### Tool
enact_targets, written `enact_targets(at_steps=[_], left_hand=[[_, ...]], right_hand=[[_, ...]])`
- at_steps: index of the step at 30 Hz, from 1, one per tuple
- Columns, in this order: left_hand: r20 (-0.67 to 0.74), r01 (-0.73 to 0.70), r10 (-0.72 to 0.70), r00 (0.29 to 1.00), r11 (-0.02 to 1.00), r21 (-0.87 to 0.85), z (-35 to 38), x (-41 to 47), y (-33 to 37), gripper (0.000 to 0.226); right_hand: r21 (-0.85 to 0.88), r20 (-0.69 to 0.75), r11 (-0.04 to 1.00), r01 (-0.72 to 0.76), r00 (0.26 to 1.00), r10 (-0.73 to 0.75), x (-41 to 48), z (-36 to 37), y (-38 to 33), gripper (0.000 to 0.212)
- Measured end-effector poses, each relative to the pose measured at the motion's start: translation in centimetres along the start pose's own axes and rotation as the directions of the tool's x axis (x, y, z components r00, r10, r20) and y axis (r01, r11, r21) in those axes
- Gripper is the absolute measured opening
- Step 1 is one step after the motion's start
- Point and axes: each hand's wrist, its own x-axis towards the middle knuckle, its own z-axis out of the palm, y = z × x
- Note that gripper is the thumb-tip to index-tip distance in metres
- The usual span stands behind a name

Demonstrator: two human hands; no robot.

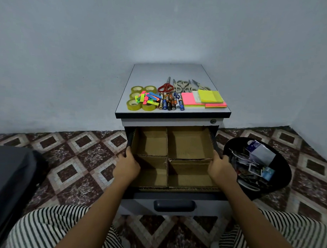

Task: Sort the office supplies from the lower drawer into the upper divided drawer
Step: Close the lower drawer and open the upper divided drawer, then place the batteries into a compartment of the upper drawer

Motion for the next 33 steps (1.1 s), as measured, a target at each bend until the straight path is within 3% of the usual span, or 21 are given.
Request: enact_targets(at_steps=[10,18,24,28,33], left_hand=[[-0.038,-0.032,0.039,0.998,0.986,0.162,0.6,-0.6,-0.8,0.071],[-0.039,-0.035,0.042,0.998,0.985,0.171,0.8,-0.8,-1.2,0.072],[-0.032,-0.03,0.034,0.999,0.991,0.127,0.8,-0.9,-1.1,0.072],[-0.016,-0.023,0.024,1.0,0.998,0.057,0.6,-0.6,-1.2,0.07],[-0.02,-0.049,0.049,0.999,0.999,0.001,0.0,-0.1,-0.6,0.059]], right_hand=[[-0.089,-0.032,0.996,0.023,0.999,-0.026,0.0,0.9,1.1,0.057],[-0.092,-0.046,0.995,0.043,0.998,-0.047,-0.2,1.1,1.4,0.06],[-0.106,-0.063,0.993,0.055,0.996,-0.062,-0.4,1.2,1.6,0.063],[-0.079,-0.042,0.996,0.041,0.998,-0.044,-0.2,0.7,1.2,0.055],[-0.109,-0.127,0.992,0.07,0.988,-0.084,-0.3,-0.4,0.0,0.045]])
